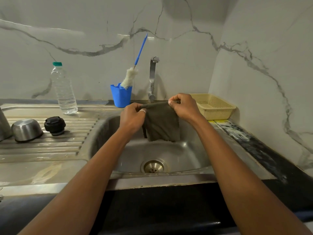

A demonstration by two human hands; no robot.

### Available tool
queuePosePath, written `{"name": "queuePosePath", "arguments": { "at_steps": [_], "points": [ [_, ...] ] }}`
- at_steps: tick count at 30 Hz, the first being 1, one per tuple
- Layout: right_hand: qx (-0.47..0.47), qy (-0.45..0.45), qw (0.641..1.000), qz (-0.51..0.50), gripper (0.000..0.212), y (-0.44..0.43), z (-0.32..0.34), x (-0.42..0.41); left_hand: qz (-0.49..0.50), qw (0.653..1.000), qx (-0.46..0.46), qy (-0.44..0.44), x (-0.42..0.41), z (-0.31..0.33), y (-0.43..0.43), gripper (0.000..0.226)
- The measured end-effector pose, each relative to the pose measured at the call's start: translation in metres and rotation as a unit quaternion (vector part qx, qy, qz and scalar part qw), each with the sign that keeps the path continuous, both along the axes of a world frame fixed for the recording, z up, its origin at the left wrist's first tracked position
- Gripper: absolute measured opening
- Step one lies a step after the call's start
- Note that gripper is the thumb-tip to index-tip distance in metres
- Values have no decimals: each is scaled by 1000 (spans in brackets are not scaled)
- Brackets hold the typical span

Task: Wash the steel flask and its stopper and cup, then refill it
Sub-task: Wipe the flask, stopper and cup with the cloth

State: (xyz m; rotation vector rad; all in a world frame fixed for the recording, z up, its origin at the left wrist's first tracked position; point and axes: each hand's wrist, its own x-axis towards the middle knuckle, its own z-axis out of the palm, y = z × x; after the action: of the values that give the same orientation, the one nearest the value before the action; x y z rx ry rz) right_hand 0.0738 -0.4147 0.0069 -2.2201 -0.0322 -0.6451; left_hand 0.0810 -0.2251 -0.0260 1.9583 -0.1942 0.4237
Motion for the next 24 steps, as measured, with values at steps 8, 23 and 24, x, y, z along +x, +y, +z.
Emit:
{"name": "queuePosePath", "arguments": {
  "at_steps": [8,23,24],
  "points": [
    [-50,-55,994,-82,7,-52,52,-2,-38,999,-31,11,4,49,-53,6],
    [-142,-96,973,-155,27,-155,101,54,-129,987,81,-47,86,113,-191,19],
    [-139,-95,973,-160,26,-160,100,59,-134,986,86,-52,89,113,-195,18]
  ]
}}
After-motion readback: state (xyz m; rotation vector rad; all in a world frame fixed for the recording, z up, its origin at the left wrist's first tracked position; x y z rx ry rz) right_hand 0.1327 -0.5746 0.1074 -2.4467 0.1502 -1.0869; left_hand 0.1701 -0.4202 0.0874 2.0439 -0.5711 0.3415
